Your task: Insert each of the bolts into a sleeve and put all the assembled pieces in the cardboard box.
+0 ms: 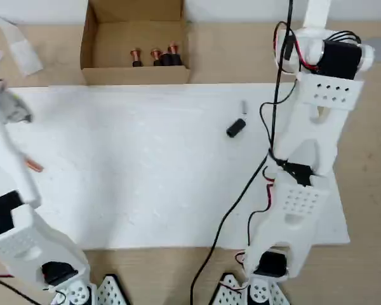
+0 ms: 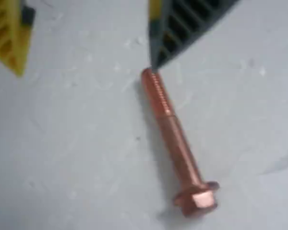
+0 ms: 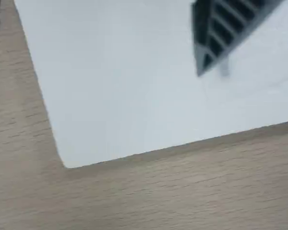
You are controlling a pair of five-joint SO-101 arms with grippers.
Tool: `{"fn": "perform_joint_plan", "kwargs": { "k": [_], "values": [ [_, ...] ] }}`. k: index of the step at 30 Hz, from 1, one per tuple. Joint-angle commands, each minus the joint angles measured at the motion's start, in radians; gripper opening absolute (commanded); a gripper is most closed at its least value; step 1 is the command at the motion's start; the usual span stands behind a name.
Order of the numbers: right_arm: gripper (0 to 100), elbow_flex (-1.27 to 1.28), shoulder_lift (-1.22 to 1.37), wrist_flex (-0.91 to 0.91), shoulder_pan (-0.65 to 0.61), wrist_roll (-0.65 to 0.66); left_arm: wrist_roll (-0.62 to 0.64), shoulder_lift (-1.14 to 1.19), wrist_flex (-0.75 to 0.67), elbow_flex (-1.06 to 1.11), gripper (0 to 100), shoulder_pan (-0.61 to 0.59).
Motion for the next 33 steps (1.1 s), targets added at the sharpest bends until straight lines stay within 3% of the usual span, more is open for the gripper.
{"fn": "perform_joint_plan", "kwargs": {
  "k": [1, 6, 12, 22, 30, 33],
  "values": [
    [32.6, 0.002, -0.061, 0.008, -0.028, -0.003, 0.049, -0.008, 0.012, -0.014, 18, -0.097],
    [32.6, 0.002, -0.047, -0.014, -0.045, -0.003, 0.155, -0.008, -0.061, 0.158, 18, -0.196],
    [32.6, -0.005, 0.004, -0.018, -0.077, -0.005, 0.222, -0.016, -0.229, 0.445, 18, -0.167],
    [32.6, -0.005, 0.015, -0.018, -0.093, -0.003, 0.347, -0.008, -0.474, 0.595, 18, -0.213],
    [32.6, -0.004, 0.015, -0.018, -0.093, -0.002, 0.348, -0.008, -0.638, 0.746, 18, -0.279],
    [32.6, -0.001, 0.015, -0.017, -0.093, -0.002, 0.345, -0.007, -0.674, 0.775, 13, -0.298]
  ]
}}
